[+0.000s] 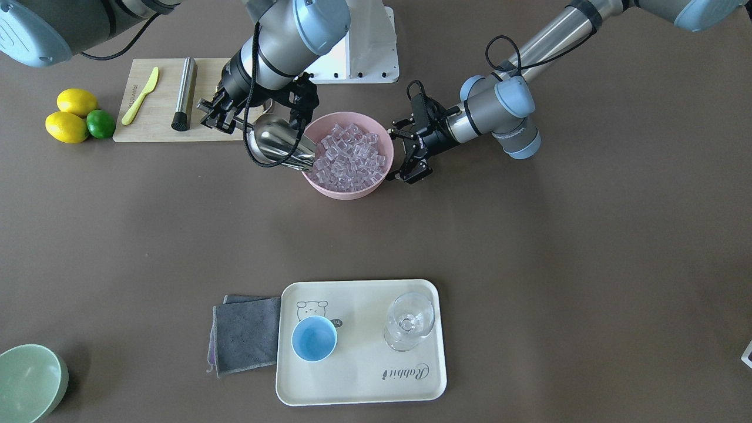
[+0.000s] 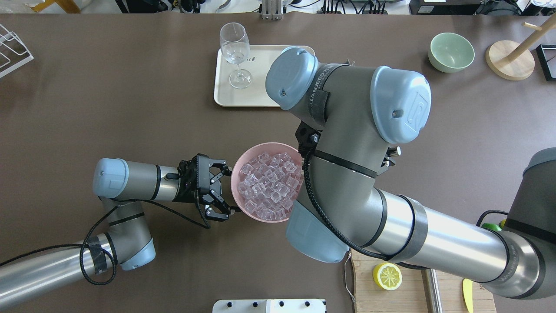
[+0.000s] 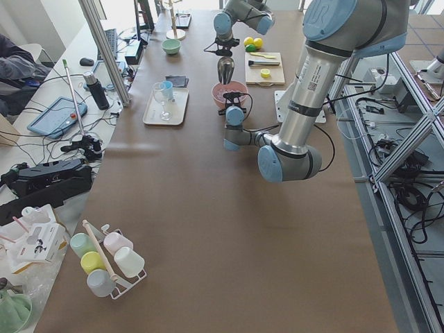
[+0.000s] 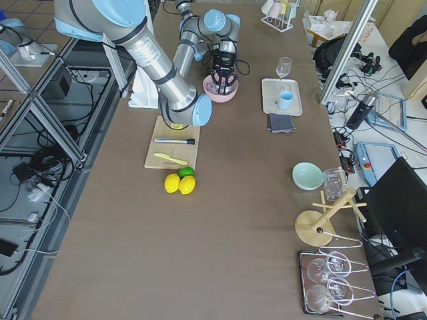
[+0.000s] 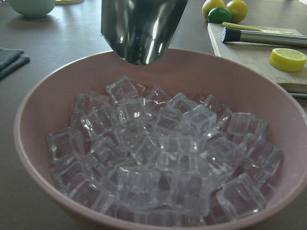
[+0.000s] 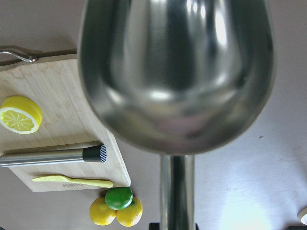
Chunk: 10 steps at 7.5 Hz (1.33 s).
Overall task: Put ice in cup with scoop
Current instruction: 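Carry the scoop over the bowl and dip it into the ice with the right gripper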
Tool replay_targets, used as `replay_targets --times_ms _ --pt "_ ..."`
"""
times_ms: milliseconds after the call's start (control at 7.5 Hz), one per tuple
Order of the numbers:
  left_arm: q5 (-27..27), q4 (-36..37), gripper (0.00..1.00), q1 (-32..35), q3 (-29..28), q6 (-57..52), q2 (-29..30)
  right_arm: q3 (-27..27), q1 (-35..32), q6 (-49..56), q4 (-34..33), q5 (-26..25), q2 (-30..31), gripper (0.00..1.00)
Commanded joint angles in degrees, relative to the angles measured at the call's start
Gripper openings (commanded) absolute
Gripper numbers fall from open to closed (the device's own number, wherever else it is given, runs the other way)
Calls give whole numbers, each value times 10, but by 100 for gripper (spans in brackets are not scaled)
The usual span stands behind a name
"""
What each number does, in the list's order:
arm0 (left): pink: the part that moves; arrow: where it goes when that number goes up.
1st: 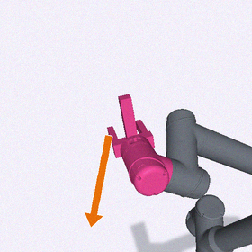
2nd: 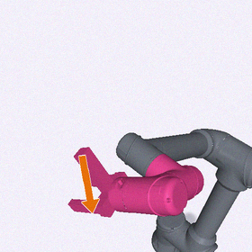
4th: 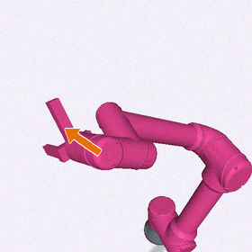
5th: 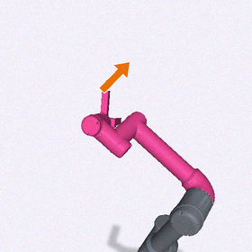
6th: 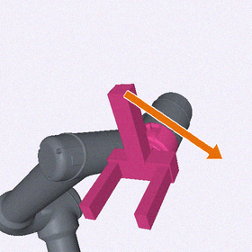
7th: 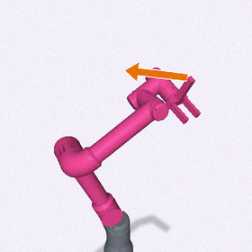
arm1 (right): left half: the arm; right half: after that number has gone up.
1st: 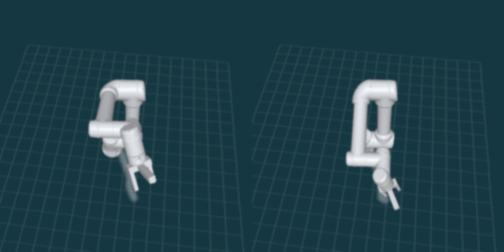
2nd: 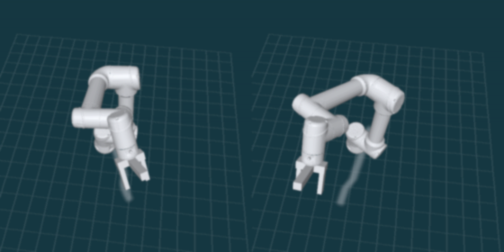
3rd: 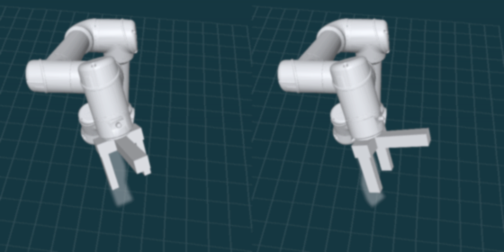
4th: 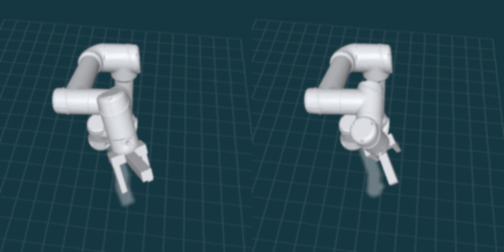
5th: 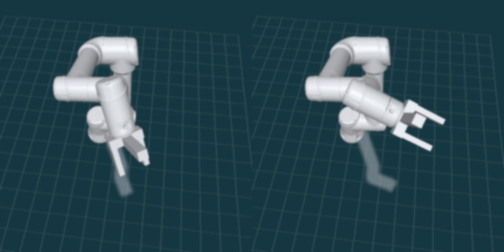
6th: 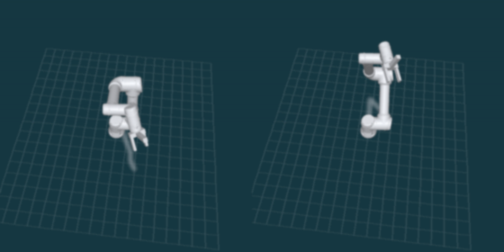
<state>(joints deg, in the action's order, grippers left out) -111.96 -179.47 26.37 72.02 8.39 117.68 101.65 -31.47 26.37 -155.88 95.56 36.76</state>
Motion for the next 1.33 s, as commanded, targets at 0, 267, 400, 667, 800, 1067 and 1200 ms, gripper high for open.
replay_targets --times_ms 0,267,400,667,800,1067,1200 --pt "0 0 98 0 0 0 0 -34 9 -11 3 -1 -20 0" --pt "1 0 98 0 1 0 0 -55 14 -21 8 -3 -28 0" --pt "1 0 98 0 1 0 -1 -66 18 -23 21 -3 -28 0" --pt "1 0 98 0 1 0 -1 -76 21 -23 26 -2 -33 0" --pt "1 0 98 0 1 0 -1 -78 21 -23 34 -2 -33 0" --pt "1 0 98 0 0 0 -1 -87 22 -24 69 -1 -33 0" --pt "1 0 98 0 0 0 -1 -88 22 -24 78 -1 -31 0"
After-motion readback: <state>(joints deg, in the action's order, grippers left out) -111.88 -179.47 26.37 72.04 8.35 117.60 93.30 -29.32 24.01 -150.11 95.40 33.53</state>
